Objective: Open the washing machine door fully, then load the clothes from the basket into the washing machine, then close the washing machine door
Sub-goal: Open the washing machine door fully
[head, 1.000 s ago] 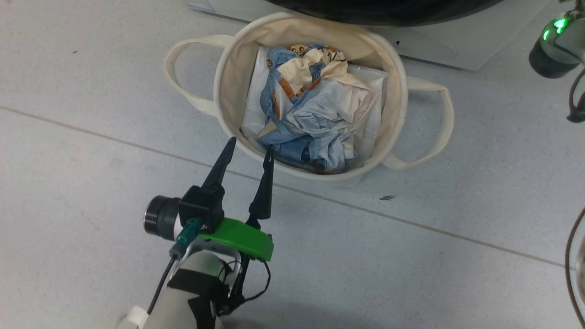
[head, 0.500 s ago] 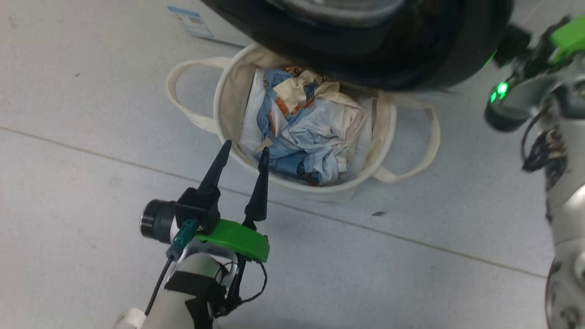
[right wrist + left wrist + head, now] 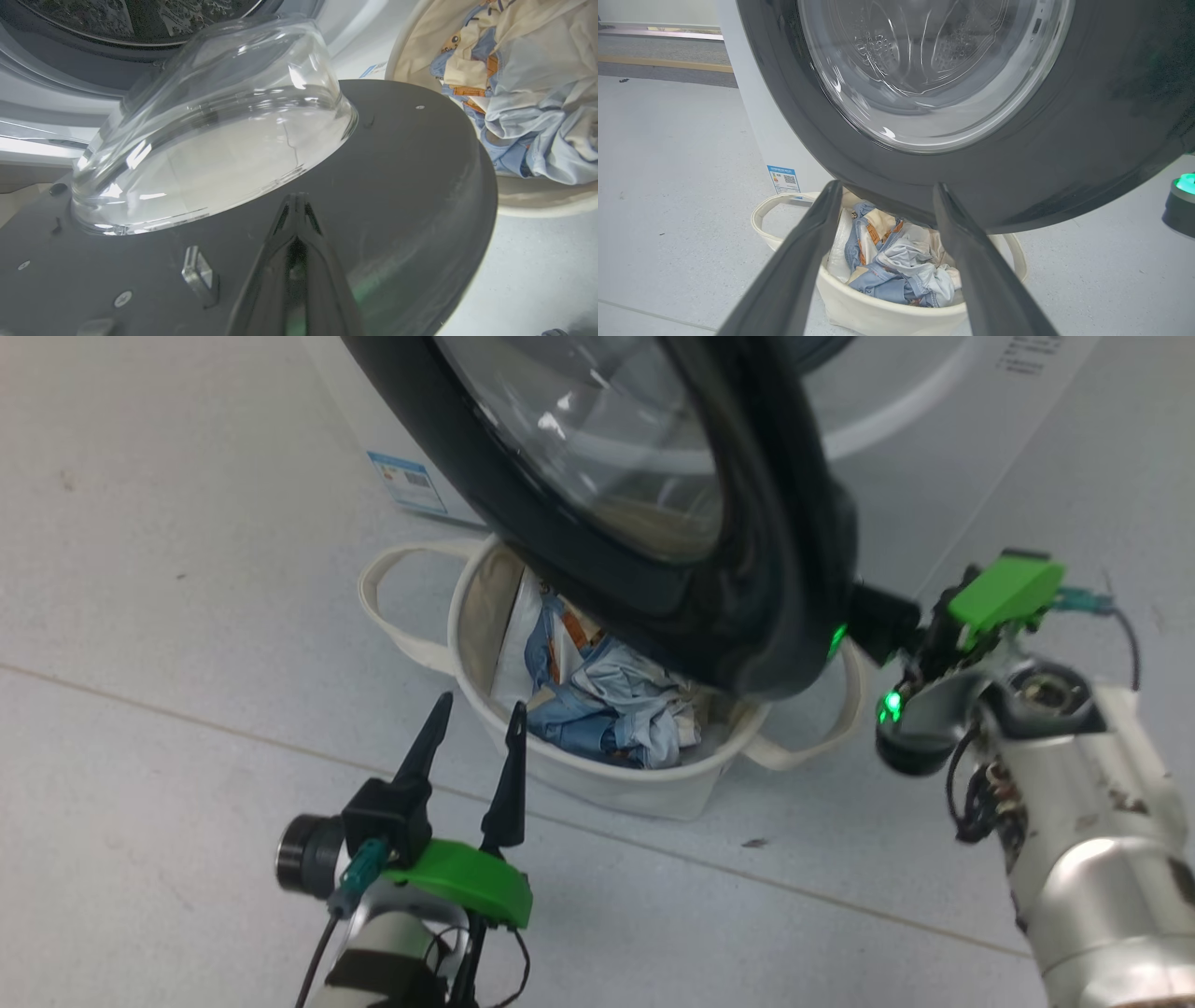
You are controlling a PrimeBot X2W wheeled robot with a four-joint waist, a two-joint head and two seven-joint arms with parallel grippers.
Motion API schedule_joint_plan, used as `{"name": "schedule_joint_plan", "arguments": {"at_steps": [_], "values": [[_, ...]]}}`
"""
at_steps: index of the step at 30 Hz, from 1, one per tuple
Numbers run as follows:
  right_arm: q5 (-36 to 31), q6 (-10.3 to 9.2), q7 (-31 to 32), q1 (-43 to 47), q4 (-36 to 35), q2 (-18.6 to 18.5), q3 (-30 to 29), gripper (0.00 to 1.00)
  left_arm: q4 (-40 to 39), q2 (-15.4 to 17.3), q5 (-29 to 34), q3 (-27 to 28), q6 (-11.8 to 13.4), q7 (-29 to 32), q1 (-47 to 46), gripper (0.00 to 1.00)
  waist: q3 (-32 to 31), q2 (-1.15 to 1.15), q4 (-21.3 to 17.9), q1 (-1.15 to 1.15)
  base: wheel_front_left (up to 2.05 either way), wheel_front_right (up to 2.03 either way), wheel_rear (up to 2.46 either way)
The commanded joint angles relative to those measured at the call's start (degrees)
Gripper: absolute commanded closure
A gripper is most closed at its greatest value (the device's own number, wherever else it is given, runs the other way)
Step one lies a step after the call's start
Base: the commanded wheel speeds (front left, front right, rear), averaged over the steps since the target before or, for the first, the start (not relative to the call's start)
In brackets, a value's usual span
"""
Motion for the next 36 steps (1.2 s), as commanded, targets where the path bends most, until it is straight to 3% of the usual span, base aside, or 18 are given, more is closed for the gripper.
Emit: {"name": "schedule_joint_plan", "arguments": {"at_steps": [1,6,10,18,23,28,32,36], "values": [[0.57,0.07,0.84,1.64,-1.7,2.4,2.54,1.0,-1.21,0.84,0.3,2.51,0.01,-0.7,1.0,0.0,-1.72,0.0,0.13,0.0,0.0,0.0,0.0],[2.89,0.07,0.81,4.64,-1.7,2.81,5.88,1.0,-0.84,0.84,0.24,3.07,-0.22,-0.7,2.79,0.0,-3.91,0.0,0.32,0.0,0.0,0.0,0.0],[10.51,0.07,-1.22,7.67,-3.06,2.85,14.42,1.0,-0.38,0.84,0.6,3.65,-0.57,-0.7,4.41,0.0,-6.23,0.0,0.59,0.0,0.0,0.0,0.0],[18.76,0.07,-6.7,9.75,-5.52,2.86,25.12,1.0,-0.29,0.84,1.13,4.32,-0.79,-0.7,5.81,0.0,-8.6,0.0,1.23,0.0,0.0,0.0,0.0],[19.98,0.07,-10.33,10.72,-4.84,2.87,27.53,1.0,-1.32,0.84,2.09,4.76,-0.77,-0.7,6.78,0.0,-10.38,0.0,1.55,0.0,0.0,0.0,0.0],[16.13,0.07,-15.08,11.9,-4.75,1.66,27.18,1.0,-1.29,0.84,3.09,5.77,-1.14,-0.7,8.37,0.0,-12.67,0.0,0.54,0.0,0.0,0.0,0.0],[11.2,0.07,-23.82,14.06,-8.94,-0.38,24.62,1.0,-1.38,0.84,3.55,6.54,-1.6,-0.7,9.38,0.0,-14.52,0.0,-0.94,0.0,0.0,0.0,0.0],[-1.53,0.07,-34.34,16.79,-16.28,-4.83,27.04,1.0,-1.83,0.84,3.96,7.22,-1.97,-0.7,10.24,0.0,-15.83,0.0,-2.66,0.0,0.0,0.0,0.0]]}}
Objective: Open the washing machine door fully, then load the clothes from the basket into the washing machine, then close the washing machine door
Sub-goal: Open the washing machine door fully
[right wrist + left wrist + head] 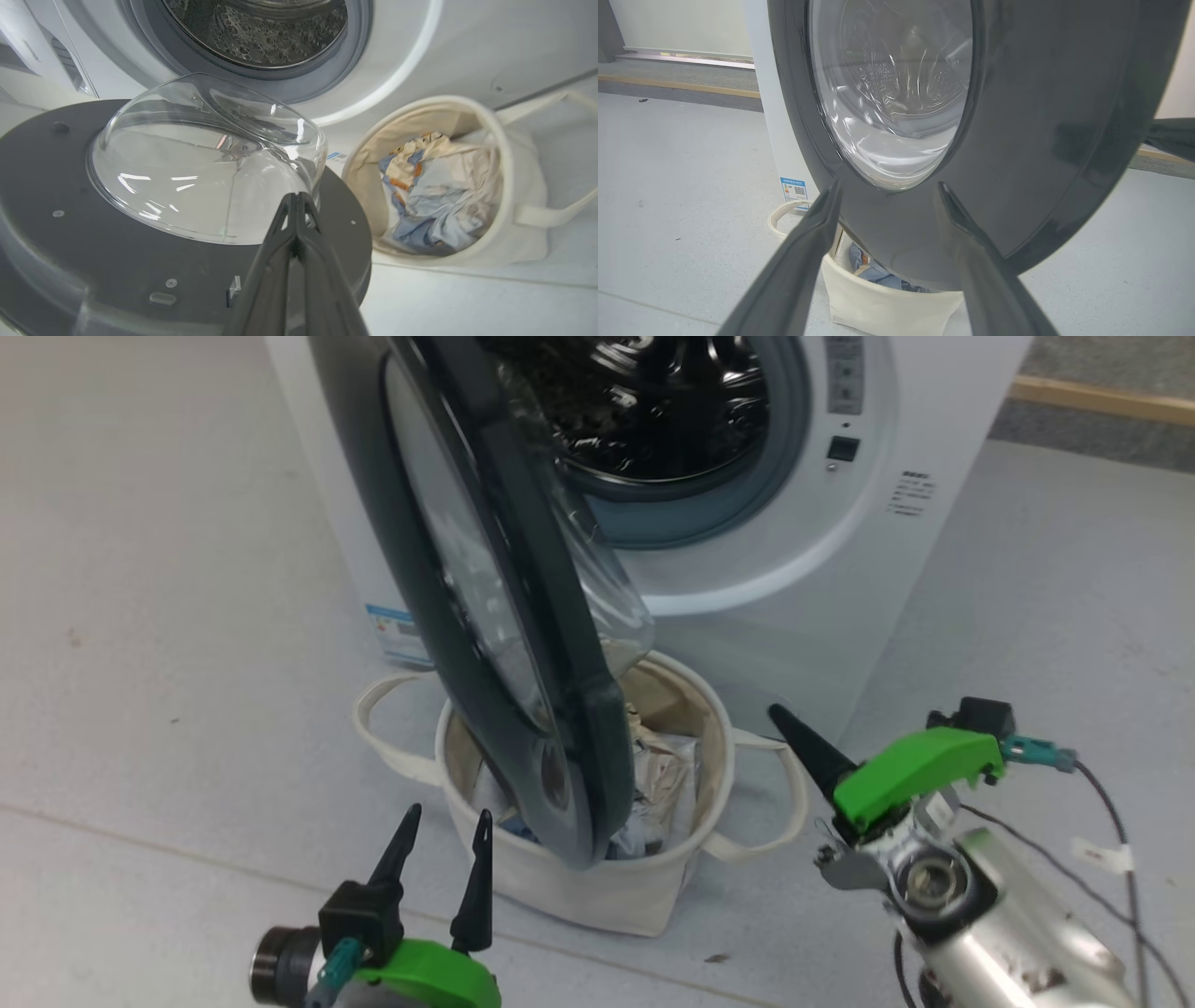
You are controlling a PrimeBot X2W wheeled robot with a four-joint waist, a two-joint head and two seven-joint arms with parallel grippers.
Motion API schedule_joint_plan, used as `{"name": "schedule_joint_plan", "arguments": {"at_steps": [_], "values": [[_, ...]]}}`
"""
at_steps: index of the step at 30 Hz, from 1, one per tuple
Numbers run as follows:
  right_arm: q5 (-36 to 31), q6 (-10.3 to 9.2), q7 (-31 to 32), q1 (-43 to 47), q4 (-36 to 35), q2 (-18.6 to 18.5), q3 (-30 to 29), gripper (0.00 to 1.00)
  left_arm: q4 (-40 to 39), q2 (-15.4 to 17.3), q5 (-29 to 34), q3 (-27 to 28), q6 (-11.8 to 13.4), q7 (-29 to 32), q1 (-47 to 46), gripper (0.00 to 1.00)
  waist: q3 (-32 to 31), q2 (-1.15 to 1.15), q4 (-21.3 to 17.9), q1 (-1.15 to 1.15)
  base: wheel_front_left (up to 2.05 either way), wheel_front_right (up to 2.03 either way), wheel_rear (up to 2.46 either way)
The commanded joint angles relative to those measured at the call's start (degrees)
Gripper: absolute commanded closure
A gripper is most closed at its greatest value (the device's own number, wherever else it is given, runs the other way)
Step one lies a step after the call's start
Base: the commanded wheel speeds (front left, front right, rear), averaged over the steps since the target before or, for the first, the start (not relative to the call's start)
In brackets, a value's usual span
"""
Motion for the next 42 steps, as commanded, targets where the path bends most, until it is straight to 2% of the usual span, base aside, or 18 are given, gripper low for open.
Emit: {"name": "schedule_joint_plan", "arguments": {"at_steps": [1,4,8,11,13,14,15,16,17,20,25,31,42], "values": [[-4.86,0.07,-3.37,0.48,-3.35,-1.12,2.26,1.0,-2.1,0.67,0.91,2.39,-0.27,-0.7,-0.62,0.0,-1.08,0.0,-1.29,0.01,0.0,0.0,0.0],[-17.68,0.07,-11.57,2.78,-6.21,-4.91,7.2,1.0,-2.31,0.67,1.06,2.95,-0.49,-0.7,0.15,0.0,-1.82,0.0,-2.68,0.01,0.0,0.0,0.0],[-31.64,0.07,-20.08,5.88,-7.17,-7.75,9.95,1.0,-2.21,0.67,1.11,3.17,-0.83,-0.7,0.67,0.0,-2.29,0.0,-3.96,0.01,0.0,0.0,0.0],[-42.69,0.07,-21.77,8.36,-7.52,-8.2,8.02,1.0,-2.67,0.67,1.36,3.42,-0.79,-0.7,0.93,0.0,-2.48,0.0,-4.81,0.01,0.0,0.0,0.0],[-49.74,0.07,-21.92,10.71,-8.22,-6.84,3.04,1.0,-3.0,0.67,1.58,3.75,-0.73,-0.7,1.11,0.0,-2.33,0.0,-5.22,0.01,0.0,0.0,0.0],[-53.18,0.07,-21.94,12.32,-8.65,-5.48,-0.65,0.75,-3.13,0.67,1.69,3.86,-0.75,-0.7,1.13,0.0,-2.27,0.0,-5.34,0.01,0.0,0.0,0.0],[-53.18,0.07,-21.94,12.32,-8.65,-5.48,-0.65,0.75,-3.13,0.67,1.69,3.86,-0.75,-0.7,1.13,0.0,-2.27,0.0,-5.34,0.01,0.0,0.0,0.0],[-56.64,0.07,-21.94,14.08,-9.21,-3.93,-3.87,0.05,-3.25,0.67,1.77,3.93,-0.81,-0.7,1.16,0.0,-2.27,0.0,-5.4,0.01,0.0,0.0,0.0],[-60.24,0.07,-21.95,15.77,-9.98,-2.43,-6.31,0.0,-3.35,0.66,1.77,4.01,-0.86,-0.7,1.21,0.0,-2.31,0.0,-5.47,0.01,0.0,0.0,0.0],[-68.86,0.07,-21.96,20.75,-12.29,2.81,-11.07,0.0,-3.14,0.7,2.08,4.36,-1.12,-0.7,1.49,0.0,-2.58,0.0,-6.03,0.01,0.0,0.0,0.0],[-74.61,0.07,-21.97,23.35,-12.24,5.8,-15.27,0.0,-3.17,0.71,2.48,4.65,-1.37,-0.7,1.37,0.0,-2.82,0.0,-6.19,0.01,0.0,0.0,0.0],[-75.85,0.07,-21.97,23.82,-11.59,7.54,-16.62,0.0,-3.21,0.7,2.48,4.54,-1.51,-0.7,1.39,0.0,-2.43,0.0,-5.98,0.01,0.0,0.0,0.0],[-75.44,0.07,-21.98,22.59,-9.0,7.98,-18.15,0.0,-3.3,0.68,2.63,4.43,-1.5,-0.7,1.16,0.0,-2.55,0.0,-5.36,0.01,0.0,0.0,0.0]]}}
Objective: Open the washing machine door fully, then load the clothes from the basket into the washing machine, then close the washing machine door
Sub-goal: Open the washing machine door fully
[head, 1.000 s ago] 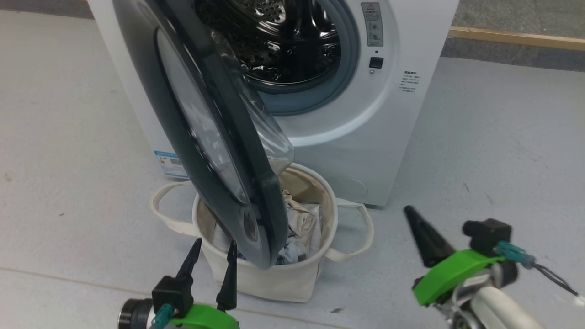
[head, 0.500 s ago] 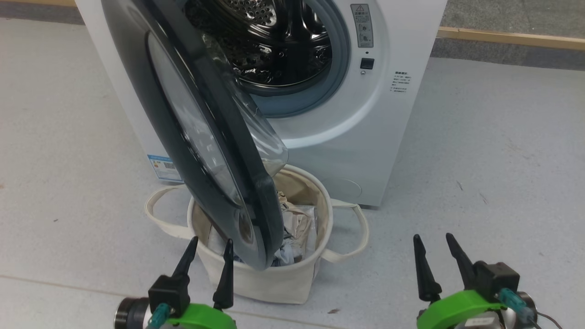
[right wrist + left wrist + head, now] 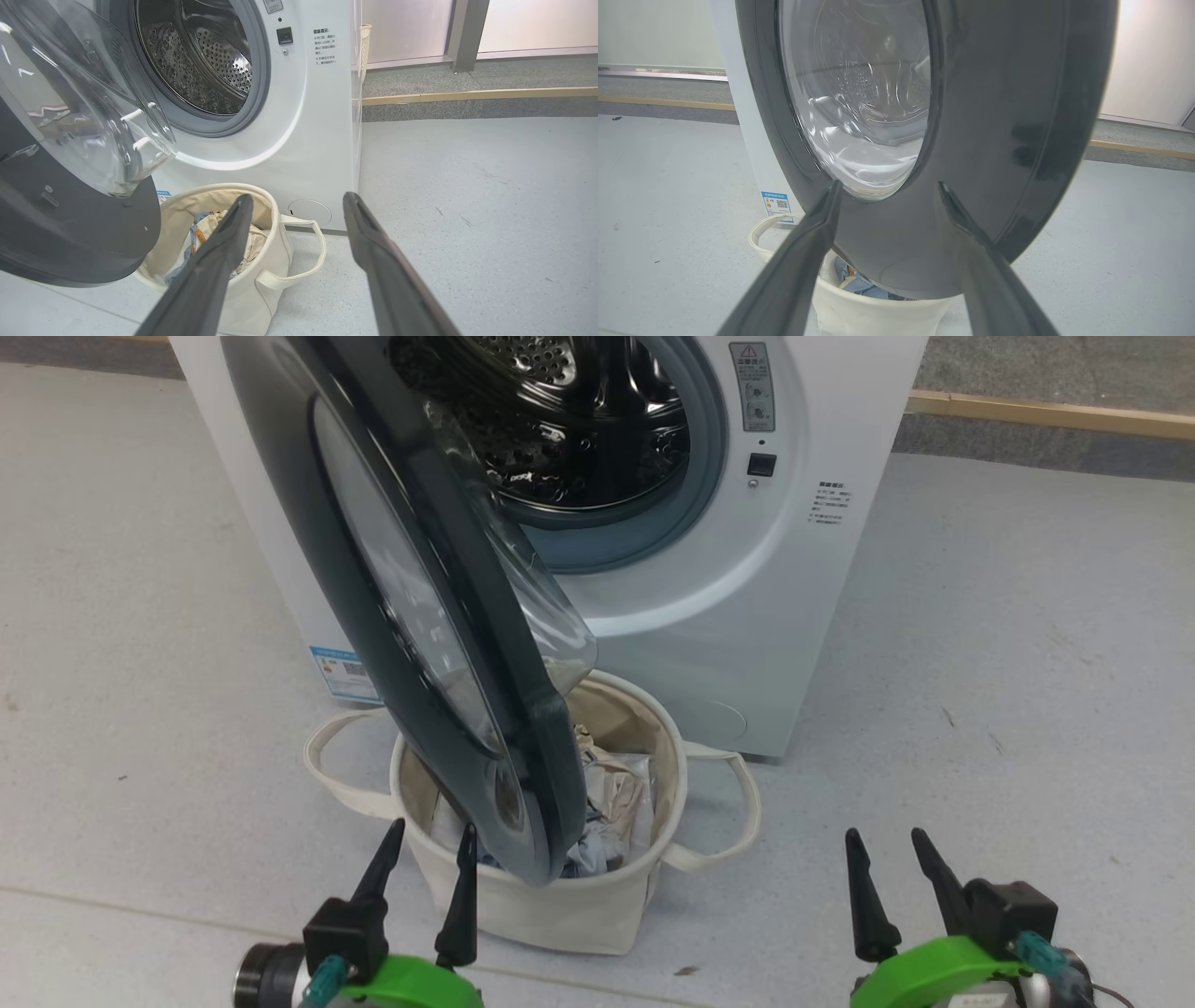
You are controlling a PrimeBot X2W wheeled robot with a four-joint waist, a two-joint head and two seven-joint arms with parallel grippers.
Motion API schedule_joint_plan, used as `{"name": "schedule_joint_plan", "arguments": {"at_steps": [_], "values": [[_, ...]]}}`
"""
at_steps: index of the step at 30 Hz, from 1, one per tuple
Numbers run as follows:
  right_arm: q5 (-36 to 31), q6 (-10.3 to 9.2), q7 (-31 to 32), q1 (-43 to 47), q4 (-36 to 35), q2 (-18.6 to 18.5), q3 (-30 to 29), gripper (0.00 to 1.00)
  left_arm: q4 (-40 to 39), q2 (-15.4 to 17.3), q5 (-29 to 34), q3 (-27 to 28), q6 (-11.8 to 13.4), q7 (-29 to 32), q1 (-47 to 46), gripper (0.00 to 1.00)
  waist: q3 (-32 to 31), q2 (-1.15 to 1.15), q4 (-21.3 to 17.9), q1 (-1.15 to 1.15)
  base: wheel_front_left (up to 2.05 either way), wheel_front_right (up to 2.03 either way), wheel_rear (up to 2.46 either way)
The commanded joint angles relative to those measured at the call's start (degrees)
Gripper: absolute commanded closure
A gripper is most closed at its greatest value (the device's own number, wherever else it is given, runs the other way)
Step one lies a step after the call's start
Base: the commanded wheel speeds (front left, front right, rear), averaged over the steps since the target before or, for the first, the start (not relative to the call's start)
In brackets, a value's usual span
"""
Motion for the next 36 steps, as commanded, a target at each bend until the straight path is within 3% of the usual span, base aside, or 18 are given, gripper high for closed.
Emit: {"name": "schedule_joint_plan", "arguments": {"at_steps": [1,6,10,12,16,22,23,24,30,36], "values": [[0.39,0.02,-0.76,-2.13,-1.42,0.35,1.12,0.0,-2.27,0.57,0.68,1.68,-0.22,-0.7,-1.23,0.0,0.02,0.0,0.09,0.0,0.0,0.0,0.0],[0.55,0.02,-0.76,-2.57,-0.78,0.36,0.39,0.0,-4.75,0.59,0.88,2.79,-0.36,-0.7,-1.43,0.0,0.24,0.0,0.23,0.0,0.0,0.0,0.0],[0.4,0.02,-0.76,-3.05,-0.39,0.36,0.21,0.0,-11.64,1.11,2.89,2.87,-1.47,-0.7,-2.53,0.0,0.68,0.0,0.36,0.0,0.0,0.0,0.0],[0.58,0.02,-0.76,-3.27,-0.09,0.36,0.06,0.0,-16.82,1.99,6.18,-0.1,-3.38,-0.7,-3.26,0.0,0.79,0.0,0.43,0.0,0.0,0.0,0.0],[0.72,0.02,-0.76,-3.65,0.56,0.36,-0.45,0.0,-25.73,1.43,5.75,-3.31,-6.31,-0.7,-3.15,0.0,0.87,0.0,0.3,0.0,0.0,0.0,0.0],[1.24,0.02,-0.76,-4.14,1.39,0.36,-0.57,0.0,-30.01,0.92,4.14,-7.09,-9.16,-0.7,-2.38,0.0,1.18,0.0,-0.26,0.0,0.0,0.0,0.0],[1.19,0.02,-0.76,-4.22,1.57,0.36,-0.67,0.0,-29.23,0.87,4.03,-7.95,-9.68,-0.7,-2.22,0.12,1.21,0.0,-0.38,0.0,0.0,0.0,0.0],[1.2,0.02,-0.76,-4.32,1.75,0.36,-0.73,0.0,-27.95,0.82,3.82,-8.78,-10.24,-0.7,-2.14,1.0,1.24,0.0,-0.52,0.0,0.0,0.0,0.0],[1.75,0.02,-0.76,-4.94,2.65,0.37,-0.43,0.0,-17.48,0.63,2.29,-11.81,-11.14,-0.7,-4.79,1.0,1.45,0.0,-1.48,0.0,0.0,0.0,0.0],[2.71,0.02,-0.76,-5.43,3.56,0.37,0.61,0.0,-10.51,0.58,-0.36,-13.26,-7.87,-0.7,-9.17,1.0,2.05,0.0,-2.48,0.0,0.0,0.0,0.0]]}}
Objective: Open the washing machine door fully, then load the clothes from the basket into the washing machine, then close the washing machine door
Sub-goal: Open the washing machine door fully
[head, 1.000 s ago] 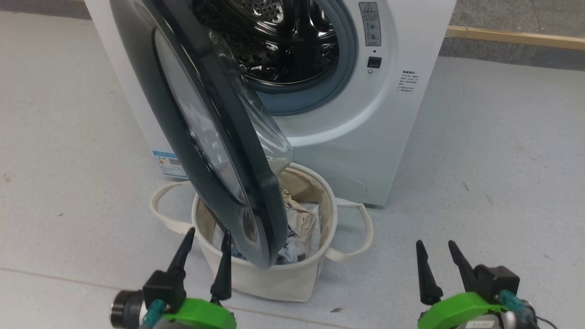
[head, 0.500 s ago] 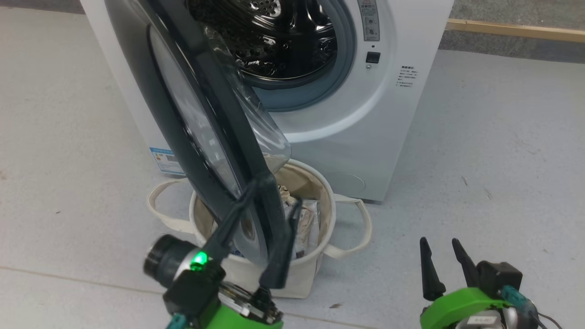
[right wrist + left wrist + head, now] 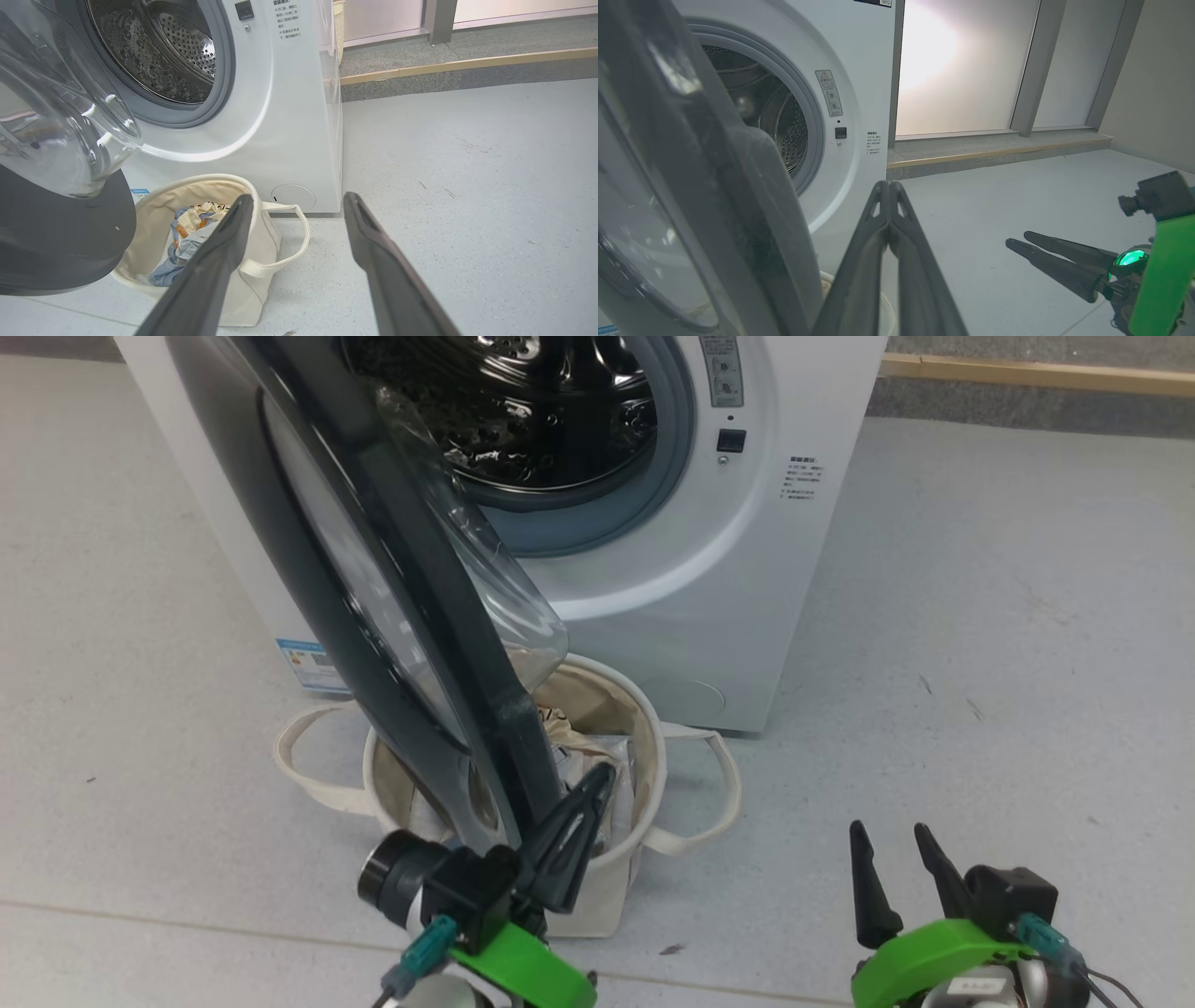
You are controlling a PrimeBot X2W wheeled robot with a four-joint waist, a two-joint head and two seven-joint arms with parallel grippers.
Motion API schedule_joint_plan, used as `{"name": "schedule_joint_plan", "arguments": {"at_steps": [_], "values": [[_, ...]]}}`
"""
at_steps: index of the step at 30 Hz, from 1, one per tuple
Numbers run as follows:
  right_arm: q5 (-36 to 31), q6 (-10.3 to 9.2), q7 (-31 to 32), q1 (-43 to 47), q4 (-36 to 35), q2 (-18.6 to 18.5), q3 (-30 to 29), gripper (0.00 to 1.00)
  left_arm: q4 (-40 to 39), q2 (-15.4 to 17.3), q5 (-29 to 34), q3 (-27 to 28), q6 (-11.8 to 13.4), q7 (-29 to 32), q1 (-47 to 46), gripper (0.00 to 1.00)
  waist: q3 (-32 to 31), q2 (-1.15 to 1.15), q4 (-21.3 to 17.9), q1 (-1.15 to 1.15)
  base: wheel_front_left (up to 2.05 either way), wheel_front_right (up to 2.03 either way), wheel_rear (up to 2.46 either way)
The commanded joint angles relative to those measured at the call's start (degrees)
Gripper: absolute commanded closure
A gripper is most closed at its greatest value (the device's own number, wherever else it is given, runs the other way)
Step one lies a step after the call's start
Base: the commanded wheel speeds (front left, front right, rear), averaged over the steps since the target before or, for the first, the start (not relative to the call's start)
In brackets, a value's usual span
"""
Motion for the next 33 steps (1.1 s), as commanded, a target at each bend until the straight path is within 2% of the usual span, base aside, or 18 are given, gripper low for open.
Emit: {"name": "schedule_joint_plan", "arguments": {"at_steps": [1,8,14,26,33], "values": [[0.5,0.02,-0.76,-2.32,-1.18,0.09,1.42,0.0,-0.41,-0.42,-0.84,1.34,1.25,-0.27,-3.41,1.0,0.35,0.0,-0.29,0.0,0.0,0.0,0.0],[1.43,0.02,-0.76,-2.61,-0.22,0.09,2.56,0.0,4.59,-0.42,-3.29,0.38,4.17,-0.27,-6.71,1.0,0.8,0.0,-0.6,0.0,0.0,0.0,0.0],[2.27,0.02,-0.76,-2.45,-0.3,0.09,3.63,0.0,8.37,-0.43,-4.74,1.74,7.35,-0.27,-7.16,1.0,0.39,0.0,-0.55,0.0,0.0,0.0,0.0],[2.38,0.02,-0.77,-1.96,0.38,0.09,3.89,0.0,7.38,-0.43,-5.42,3.89,7.84,-0.27,-4.38,1.0,0.62,0.0,3.79,0.0,0.0,0.0,0.0],[2.3,0.02,-0.77,-2.36,0.83,0.09,4.18,0.0,6.95,-0.43,-5.26,4.4,7.9,-0.27,-2.94,1.0,0.76,0.0,10.39,0.0,0.0,0.0,0.0]]}}
